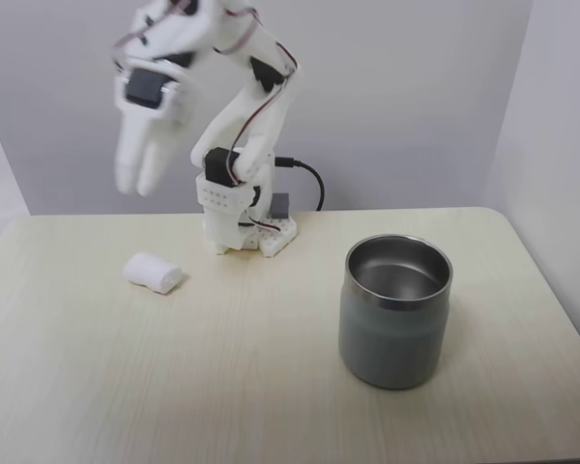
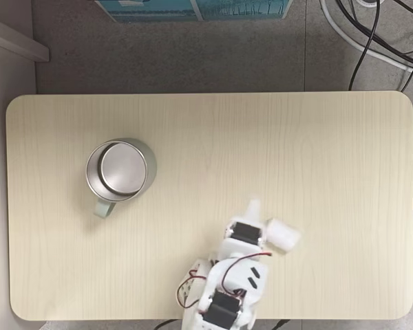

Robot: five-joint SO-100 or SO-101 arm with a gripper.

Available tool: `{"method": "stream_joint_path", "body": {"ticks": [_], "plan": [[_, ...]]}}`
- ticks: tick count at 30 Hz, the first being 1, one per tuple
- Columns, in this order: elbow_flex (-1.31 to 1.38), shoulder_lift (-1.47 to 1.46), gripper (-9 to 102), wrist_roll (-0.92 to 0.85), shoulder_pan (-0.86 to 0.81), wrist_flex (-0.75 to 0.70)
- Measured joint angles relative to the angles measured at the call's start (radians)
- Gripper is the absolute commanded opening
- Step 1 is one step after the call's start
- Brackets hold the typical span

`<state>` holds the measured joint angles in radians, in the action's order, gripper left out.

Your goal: Grasp a dressing and put it in the cup.

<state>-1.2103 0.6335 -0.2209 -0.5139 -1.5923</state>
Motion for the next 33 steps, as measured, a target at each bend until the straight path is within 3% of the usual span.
{"method": "stream_joint_path", "body": {"ticks": [9, 18, 33], "plan": [[0.003, 0.336, 22, -0.272, -0.189, -0.043], [0.373, 0.33, 26, -0.571, -0.359, 0.1], [0.69, 0.305, 26, -0.658, -0.462, 0.416]]}}
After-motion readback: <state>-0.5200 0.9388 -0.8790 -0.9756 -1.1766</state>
